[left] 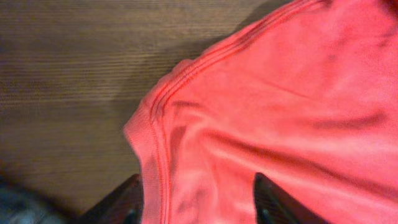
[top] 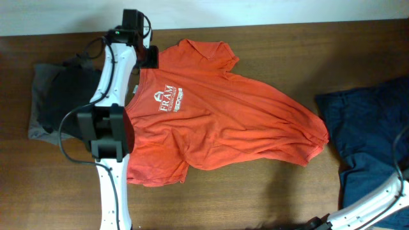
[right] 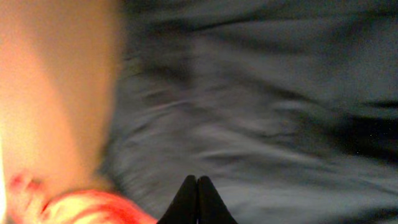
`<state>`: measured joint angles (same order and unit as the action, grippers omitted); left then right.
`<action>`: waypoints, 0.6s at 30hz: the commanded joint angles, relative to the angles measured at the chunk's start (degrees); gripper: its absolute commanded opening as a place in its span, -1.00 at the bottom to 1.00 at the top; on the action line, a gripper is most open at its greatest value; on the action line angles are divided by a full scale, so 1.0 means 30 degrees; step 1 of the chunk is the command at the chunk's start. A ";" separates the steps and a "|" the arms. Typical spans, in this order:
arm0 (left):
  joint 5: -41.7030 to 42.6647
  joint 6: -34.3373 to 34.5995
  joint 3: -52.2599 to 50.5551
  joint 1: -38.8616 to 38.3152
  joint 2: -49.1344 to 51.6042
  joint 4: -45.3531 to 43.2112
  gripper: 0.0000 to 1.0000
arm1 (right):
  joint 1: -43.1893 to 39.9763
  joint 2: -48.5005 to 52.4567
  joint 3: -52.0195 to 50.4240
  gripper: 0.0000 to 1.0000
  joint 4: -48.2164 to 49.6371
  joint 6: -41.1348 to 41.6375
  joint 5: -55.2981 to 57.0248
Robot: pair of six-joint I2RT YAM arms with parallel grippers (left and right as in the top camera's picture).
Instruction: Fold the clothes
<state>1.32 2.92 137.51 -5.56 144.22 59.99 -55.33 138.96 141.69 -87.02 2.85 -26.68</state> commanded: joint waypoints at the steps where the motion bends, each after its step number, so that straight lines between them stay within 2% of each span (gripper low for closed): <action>1: 0.0335 -0.0036 0.0576 -0.0036 -0.3315 0.0794 0.25 | 0.2652 -0.1049 0.0503 -0.84 -0.0597 -0.1311 -0.2251; 4: 0.0364 -0.0044 0.0576 -0.0182 -0.4947 0.1887 0.32 | 0.5034 -0.0831 -0.0219 -0.77 -0.0619 -0.0860 -0.0350; 6: 0.0357 -0.0044 0.0576 -0.0321 -0.6084 0.2652 0.40 | 0.6747 -0.0634 -0.1115 -0.78 -0.0321 0.0372 0.1698; 10: 0.0357 -0.0044 0.0576 -0.0532 -0.7730 0.4116 0.43 | 0.9464 -0.0430 -0.3483 -0.84 0.0750 0.2324 0.5719; 14: 0.0357 -0.0044 0.0576 -0.0561 -0.8480 0.5479 0.43 | 1.0484 -0.0423 -0.5712 -0.85 0.2484 0.3759 0.8590; 18: 0.0342 -0.0044 0.0576 -0.0561 -0.8546 0.6907 0.43 | 0.9741 -0.0423 -0.7664 -0.85 0.4197 0.4473 1.0411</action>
<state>1.76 2.85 139.24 -7.42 118.48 78.83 -22.31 137.64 121.97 -76.14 11.68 -5.96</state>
